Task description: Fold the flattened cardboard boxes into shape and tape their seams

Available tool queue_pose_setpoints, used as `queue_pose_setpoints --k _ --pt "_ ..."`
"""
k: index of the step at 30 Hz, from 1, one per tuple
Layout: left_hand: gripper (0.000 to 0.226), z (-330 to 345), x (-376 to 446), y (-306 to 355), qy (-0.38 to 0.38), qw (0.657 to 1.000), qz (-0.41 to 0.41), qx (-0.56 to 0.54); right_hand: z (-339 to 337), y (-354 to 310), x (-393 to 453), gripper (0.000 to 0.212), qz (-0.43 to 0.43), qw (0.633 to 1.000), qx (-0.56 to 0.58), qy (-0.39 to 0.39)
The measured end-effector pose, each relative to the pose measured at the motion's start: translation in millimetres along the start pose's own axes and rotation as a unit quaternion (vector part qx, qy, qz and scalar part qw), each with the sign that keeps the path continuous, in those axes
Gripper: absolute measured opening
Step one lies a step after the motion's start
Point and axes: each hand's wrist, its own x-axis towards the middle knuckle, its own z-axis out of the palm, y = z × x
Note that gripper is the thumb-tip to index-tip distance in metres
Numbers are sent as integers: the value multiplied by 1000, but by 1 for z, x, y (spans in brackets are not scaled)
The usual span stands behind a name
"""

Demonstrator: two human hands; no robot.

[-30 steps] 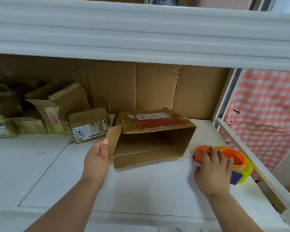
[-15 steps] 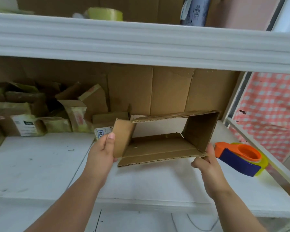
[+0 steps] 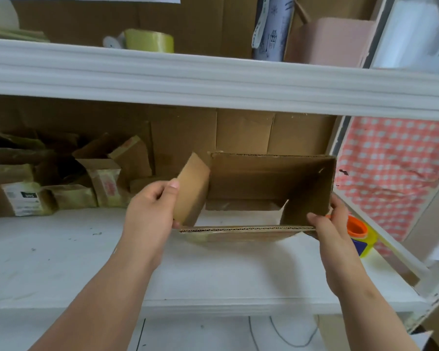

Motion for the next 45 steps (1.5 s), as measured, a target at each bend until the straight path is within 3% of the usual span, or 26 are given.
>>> queue_pose_setpoints --k 2,8,10,13,16,21,23,25,27,29,31,34,38,42,45 --pt "10 5 -1 9 13 999 17 28 -5 -10 5 62 -11 1000 -12 -23" --pt "14 24 -6 11 104 994 24 36 -22 -17 19 52 -41 996 -50 -67" --pt "16 29 -6 11 119 993 10 20 -27 -17 22 62 -34 992 -40 -113" --pt "12 38 -9 15 82 996 15 16 -34 -17 28 58 -44 986 -27 -161" --pt "26 50 -12 18 5 997 7 79 -39 -16 36 54 -74 980 -59 -174" --pt "61 54 -6 16 -87 981 -2 175 -44 -6 49 103 -125 966 -124 -192" --pt "66 48 -5 14 -116 982 -10 146 -45 -1 53 96 -138 954 -143 -224" --pt "57 41 -2 11 -152 980 -27 123 -44 5 58 88 -144 941 -184 -247" --pt "46 33 3 9 -210 970 -54 112 -42 10 63 79 -154 938 -209 -229" --pt "43 27 9 4 -244 963 -76 84 -41 11 65 56 -161 952 -178 -190" --pt "40 24 16 -4 -196 976 -87 27 -39 11 65 35 -163 965 -134 -158" --pt "34 29 19 -13 -81 994 -74 -4 -34 14 64 30 -149 978 -84 -123" --pt "65 36 20 -20 -33 994 -18 104 -29 17 63 47 -97 990 5 -100" --pt "107 36 19 -20 -110 981 -24 159 -34 19 63 90 -98 989 -26 -107" --pt "115 39 16 -21 -155 972 -38 170 -36 18 59 105 -82 987 -69 -122"
